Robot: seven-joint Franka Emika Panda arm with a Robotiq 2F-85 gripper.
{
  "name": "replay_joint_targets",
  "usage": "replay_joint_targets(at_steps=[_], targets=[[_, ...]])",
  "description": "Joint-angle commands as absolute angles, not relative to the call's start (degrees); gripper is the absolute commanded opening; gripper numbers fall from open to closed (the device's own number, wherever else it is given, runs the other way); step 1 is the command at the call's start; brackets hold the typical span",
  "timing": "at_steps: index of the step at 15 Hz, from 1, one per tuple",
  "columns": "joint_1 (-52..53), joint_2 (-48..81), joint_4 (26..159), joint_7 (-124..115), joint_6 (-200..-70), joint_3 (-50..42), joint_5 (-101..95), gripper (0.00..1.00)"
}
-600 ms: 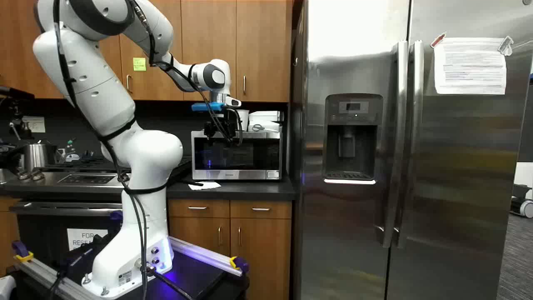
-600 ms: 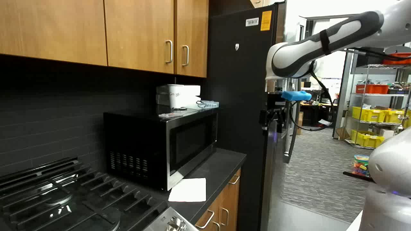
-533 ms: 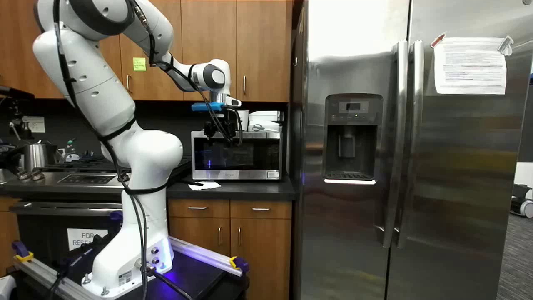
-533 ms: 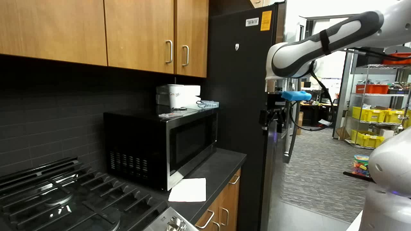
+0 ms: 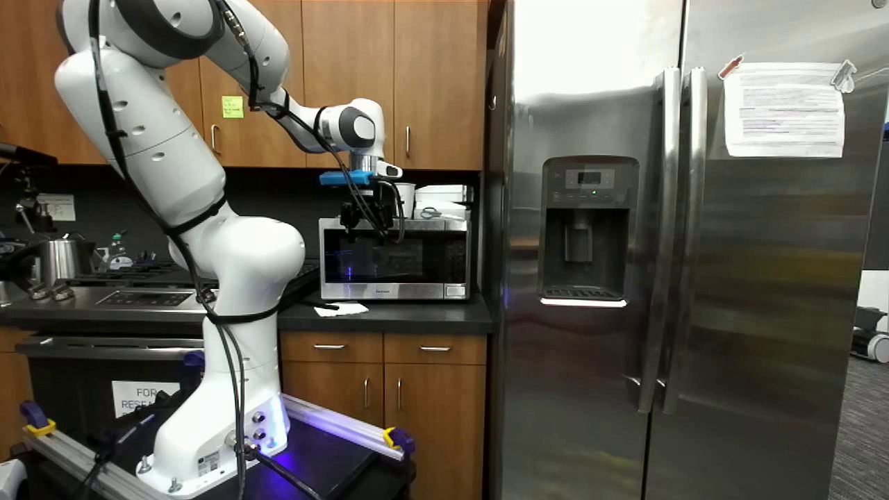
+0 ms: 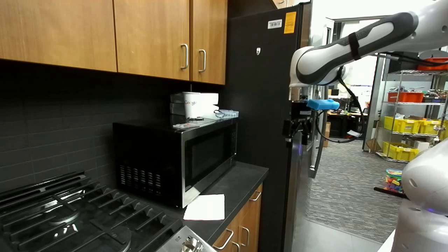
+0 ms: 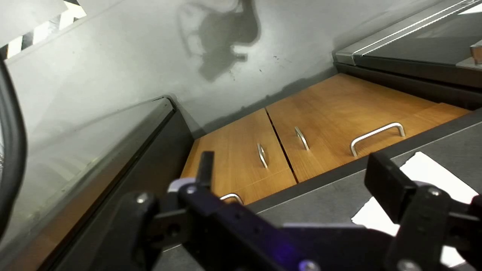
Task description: Press a button on the right side of the microwave
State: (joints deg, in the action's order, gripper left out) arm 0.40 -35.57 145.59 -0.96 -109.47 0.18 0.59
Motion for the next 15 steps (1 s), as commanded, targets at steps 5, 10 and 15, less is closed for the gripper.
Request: replay_joint_targets(at_steps=[5,10,15], targets=[[0.30,-35.54,145.48,-0.90,-109.33,0.25,0.62,1.00],[0.75,-35.28,145.51,1.08,-110.79,0.49,-0.51,1.00],[1.63,-31.92,143.78,4.46,-111.06,0.30,-1.71,1.00]])
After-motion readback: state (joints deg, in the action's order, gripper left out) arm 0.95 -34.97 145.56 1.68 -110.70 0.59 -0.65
